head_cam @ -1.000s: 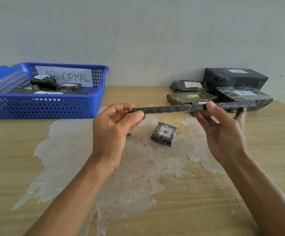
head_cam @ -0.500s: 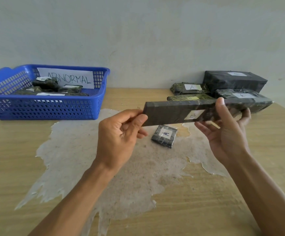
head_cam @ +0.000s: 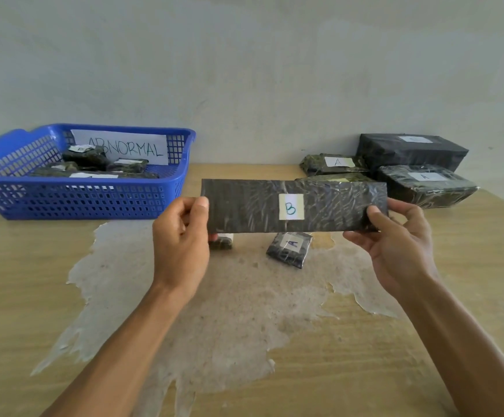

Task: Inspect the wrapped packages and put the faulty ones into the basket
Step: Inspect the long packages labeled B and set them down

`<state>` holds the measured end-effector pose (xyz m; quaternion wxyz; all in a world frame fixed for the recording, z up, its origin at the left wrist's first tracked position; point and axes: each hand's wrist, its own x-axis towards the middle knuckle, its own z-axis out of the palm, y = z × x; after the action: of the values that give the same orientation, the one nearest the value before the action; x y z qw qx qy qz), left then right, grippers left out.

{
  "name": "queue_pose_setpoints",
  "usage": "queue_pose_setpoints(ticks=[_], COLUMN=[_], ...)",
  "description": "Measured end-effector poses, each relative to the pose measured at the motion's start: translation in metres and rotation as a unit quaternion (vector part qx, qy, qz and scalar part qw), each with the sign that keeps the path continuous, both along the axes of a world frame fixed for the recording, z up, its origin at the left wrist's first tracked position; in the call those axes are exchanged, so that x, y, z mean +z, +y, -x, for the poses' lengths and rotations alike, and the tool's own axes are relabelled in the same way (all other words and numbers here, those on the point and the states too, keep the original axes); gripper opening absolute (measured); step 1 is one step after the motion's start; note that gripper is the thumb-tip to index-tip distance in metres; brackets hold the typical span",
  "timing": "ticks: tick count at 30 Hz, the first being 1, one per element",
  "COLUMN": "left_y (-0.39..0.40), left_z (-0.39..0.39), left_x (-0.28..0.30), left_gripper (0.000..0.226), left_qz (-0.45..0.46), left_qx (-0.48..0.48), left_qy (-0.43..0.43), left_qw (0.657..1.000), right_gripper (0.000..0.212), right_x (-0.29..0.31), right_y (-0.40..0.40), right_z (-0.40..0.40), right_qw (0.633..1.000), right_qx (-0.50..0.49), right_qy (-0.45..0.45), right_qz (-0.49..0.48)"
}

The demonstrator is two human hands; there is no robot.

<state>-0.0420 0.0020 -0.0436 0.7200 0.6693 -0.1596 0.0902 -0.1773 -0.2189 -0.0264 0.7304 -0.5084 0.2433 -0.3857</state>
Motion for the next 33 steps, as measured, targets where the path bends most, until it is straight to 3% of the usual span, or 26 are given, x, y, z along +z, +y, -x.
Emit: queue_pose_setpoints(ticks=[3, 7, 10, 12, 14, 16, 19, 27, 33], left_y=[0.0, -0.001, 0.002, 0.004, 0.006, 0.007, 0.007, 0.007, -0.01], left_z=[-0.007, -0.009, -0.013, -0.015, -0.015, -0.016, -0.016, -0.023, -0.024], left_x=[0.001, 0.002, 0.003, 0.005, 0.006, 0.008, 0.008, 0.016, 0.021], left_gripper=[0.026, 0.021, 0.023, 0.023, 0.023, 0.022, 0.024, 0.025, 0.027], left_qz=[0.064, 0.067, 0.079, 0.086, 0.086, 0.087, 0.088, 0.082, 0.089], left_qx=[-0.013, 0.003, 0.013, 0.018, 0.024, 0.027, 0.031, 0.044, 0.018], left_qy=[0.067, 0.083, 0.11, 0.117, 0.115, 0.118, 0.129, 0.122, 0.135], left_qw=[0.996, 0.994, 0.991, 0.989, 0.989, 0.989, 0.987, 0.988, 0.987], right_gripper=[0.027, 0.034, 0.05, 0.08, 0.108, 0.119, 0.114, 0.112, 0.094], right_x=[-0.002, 0.0, 0.002, 0.001, -0.001, -0.003, -0.003, 0.013, 0.028], right_y=[0.005, 0.009, 0.01, 0.012, 0.013, 0.008, 0.001, 0.003, 0.008], right_z=[-0.002, -0.002, 0.0, 0.002, 0.003, 0.001, -0.005, -0.032, -0.059], right_qw=[1.0, 1.0, 0.988, 0.952, 0.889, 0.82, 0.749, 0.608, 0.601], right_qx=[0.003, -0.001, 0.002, 0.013, 0.033, 0.041, 0.019, -0.016, 0.093], right_qy=[0.005, 0.023, 0.076, 0.129, 0.201, 0.275, 0.332, 0.352, 0.315], right_qz=[-0.003, 0.011, 0.135, 0.278, 0.411, 0.5, 0.573, 0.712, 0.729])
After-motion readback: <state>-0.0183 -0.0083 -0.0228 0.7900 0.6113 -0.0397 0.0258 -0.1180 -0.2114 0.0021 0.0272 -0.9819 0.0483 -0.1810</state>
